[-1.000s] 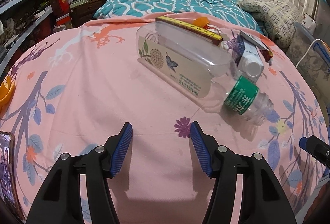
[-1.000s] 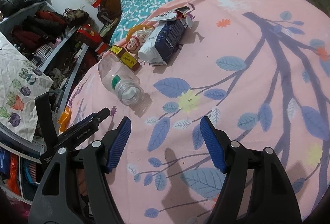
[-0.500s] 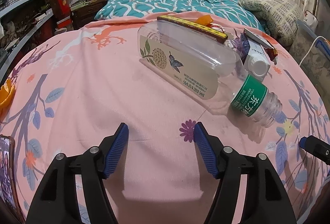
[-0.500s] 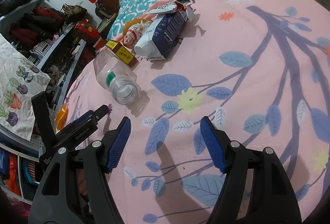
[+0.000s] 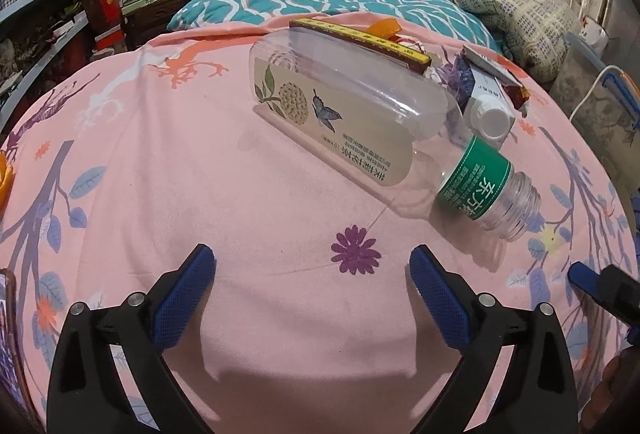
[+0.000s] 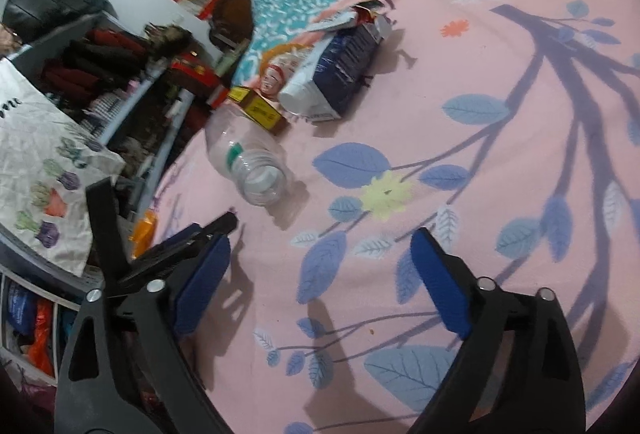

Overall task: Collect trash
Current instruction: 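Approach the clear plastic bottle with the right gripper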

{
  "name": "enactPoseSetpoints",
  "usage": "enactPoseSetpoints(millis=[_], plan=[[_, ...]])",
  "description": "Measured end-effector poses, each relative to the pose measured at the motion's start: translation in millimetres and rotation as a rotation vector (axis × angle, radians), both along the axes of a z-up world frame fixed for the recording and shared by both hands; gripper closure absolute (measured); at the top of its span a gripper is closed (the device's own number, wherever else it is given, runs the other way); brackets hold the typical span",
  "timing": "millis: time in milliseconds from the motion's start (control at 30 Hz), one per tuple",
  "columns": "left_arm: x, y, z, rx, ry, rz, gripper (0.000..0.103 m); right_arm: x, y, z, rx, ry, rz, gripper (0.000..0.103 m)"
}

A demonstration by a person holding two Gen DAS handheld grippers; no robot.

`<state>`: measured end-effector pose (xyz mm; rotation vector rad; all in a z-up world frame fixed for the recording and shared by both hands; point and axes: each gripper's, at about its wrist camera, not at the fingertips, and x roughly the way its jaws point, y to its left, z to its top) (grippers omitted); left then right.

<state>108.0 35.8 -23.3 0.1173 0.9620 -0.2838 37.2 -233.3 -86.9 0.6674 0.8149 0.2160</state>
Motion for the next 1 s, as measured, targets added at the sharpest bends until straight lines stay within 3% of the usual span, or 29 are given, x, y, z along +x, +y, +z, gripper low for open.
enactPoseSetpoints(millis=[200,700,833,1000], plan=[[-3,-5,-3,0.061,-0.005,-0.038,0.009,2,6,2,-0.025,-0.011,0.036,0.006],[-7,-3,-3,0.068,0.006,-0.077,0.009,1,12,1,-0.068,-0.037,0.046,0.004],[-10,-5,-3,0.075,0.009,-0.091,0.009,1,18,3,-0.128,-0.032,0.048,0.004],[-10,13,5,-0.008,-0.012,-0.046,0.009,4,26,7,-0.197,-0.033,0.059,0.010]])
